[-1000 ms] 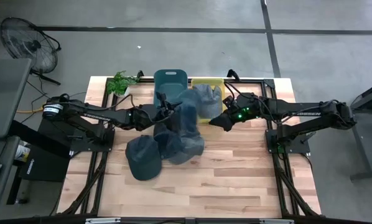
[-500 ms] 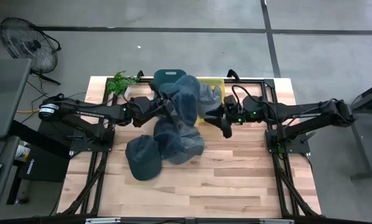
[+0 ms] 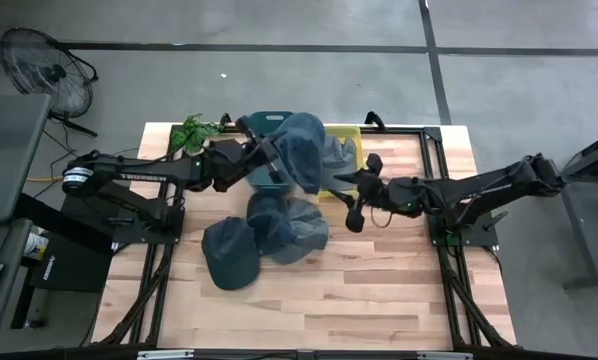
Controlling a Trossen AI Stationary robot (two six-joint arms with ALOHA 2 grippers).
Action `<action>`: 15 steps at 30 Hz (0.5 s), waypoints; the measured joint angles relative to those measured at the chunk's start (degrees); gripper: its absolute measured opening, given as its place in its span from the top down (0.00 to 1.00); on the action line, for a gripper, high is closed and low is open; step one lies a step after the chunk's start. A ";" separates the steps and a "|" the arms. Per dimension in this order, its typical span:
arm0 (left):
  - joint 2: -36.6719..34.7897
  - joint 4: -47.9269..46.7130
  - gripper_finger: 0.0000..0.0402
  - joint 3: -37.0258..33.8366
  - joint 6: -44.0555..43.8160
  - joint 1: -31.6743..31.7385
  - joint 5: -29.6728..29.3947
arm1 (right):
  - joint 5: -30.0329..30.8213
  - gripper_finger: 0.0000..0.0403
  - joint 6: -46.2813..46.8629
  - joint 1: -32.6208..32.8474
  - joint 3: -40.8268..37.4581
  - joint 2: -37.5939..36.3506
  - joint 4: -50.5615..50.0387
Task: Pick & Place hat
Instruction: Put the right blue cap into the blue bin
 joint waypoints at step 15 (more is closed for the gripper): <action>0.00 2.12 1.00 -0.02 -7.80 1.78 0.05 | 14.74 0.49 -20.06 1.58 17.29 19.96 0.05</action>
